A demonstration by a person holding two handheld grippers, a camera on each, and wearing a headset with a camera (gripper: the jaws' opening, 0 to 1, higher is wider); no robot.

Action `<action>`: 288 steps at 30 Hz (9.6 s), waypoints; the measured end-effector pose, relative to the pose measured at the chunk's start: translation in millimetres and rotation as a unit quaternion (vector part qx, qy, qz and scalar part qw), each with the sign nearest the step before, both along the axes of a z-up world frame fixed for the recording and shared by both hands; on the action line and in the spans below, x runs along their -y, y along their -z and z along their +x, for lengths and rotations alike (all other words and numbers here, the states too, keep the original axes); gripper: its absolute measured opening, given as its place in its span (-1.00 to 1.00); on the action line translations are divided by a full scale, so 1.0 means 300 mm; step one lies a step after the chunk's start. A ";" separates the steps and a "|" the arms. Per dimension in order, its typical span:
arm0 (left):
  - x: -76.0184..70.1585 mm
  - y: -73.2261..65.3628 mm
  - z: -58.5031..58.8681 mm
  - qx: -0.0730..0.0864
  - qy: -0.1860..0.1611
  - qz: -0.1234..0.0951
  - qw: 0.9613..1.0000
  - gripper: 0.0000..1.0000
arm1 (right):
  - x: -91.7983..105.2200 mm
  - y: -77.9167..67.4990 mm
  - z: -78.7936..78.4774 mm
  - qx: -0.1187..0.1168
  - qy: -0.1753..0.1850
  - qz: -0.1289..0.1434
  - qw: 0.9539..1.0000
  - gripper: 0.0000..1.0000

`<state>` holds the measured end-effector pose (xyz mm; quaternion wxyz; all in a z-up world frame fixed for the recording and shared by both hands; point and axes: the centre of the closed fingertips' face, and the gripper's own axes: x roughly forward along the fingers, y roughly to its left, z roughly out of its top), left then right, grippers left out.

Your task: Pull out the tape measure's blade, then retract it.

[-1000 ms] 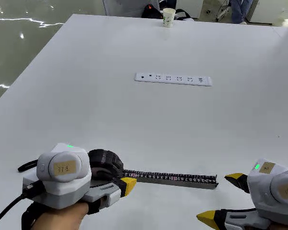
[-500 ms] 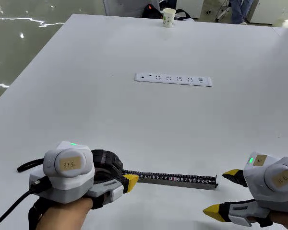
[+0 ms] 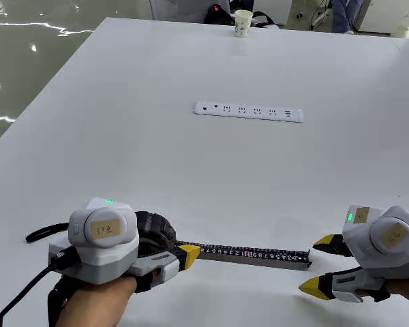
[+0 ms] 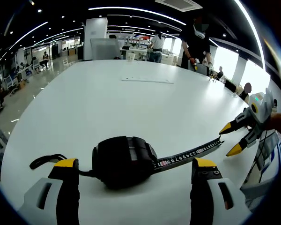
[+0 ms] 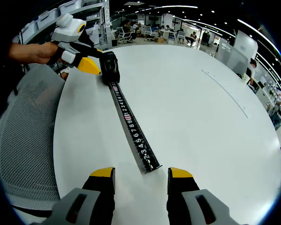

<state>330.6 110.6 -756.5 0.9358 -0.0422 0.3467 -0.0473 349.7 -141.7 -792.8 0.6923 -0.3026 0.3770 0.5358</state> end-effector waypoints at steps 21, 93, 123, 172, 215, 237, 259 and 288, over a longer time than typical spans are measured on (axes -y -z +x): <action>-0.007 0.031 0.037 -0.007 -0.018 0.000 1.000 0.64 | -0.003 0.019 0.039 -0.004 -0.076 -0.016 0.997 -0.65; -0.047 0.073 0.066 -0.021 -0.041 0.009 0.999 0.23 | -0.011 0.038 0.040 0.002 -0.072 0.018 0.997 -0.84; -0.049 0.070 0.059 -0.020 -0.036 0.016 0.999 0.15 | -0.011 0.037 0.037 0.001 -0.072 0.013 0.997 -0.84; -0.047 0.070 0.056 -0.019 -0.034 -0.003 0.999 0.17 | -0.087 0.035 0.029 -0.003 -0.081 0.013 0.997 -0.83; -0.049 0.072 0.057 -0.020 -0.034 -0.005 0.999 0.18 | -0.177 0.033 0.022 -0.006 -0.088 0.021 0.996 -0.82; -0.050 0.072 0.058 -0.020 -0.035 -0.007 0.999 0.18 | -0.228 0.037 0.019 -0.010 -0.096 0.025 0.995 -0.82; -0.052 0.072 0.057 -0.022 -0.036 -0.009 0.999 0.18 | -0.286 0.037 0.015 -0.011 -0.101 0.031 0.994 -0.82; -0.055 0.075 0.054 -0.023 -0.036 -0.012 0.999 0.19 | -0.378 0.040 0.007 -0.017 -0.108 0.042 0.993 -0.81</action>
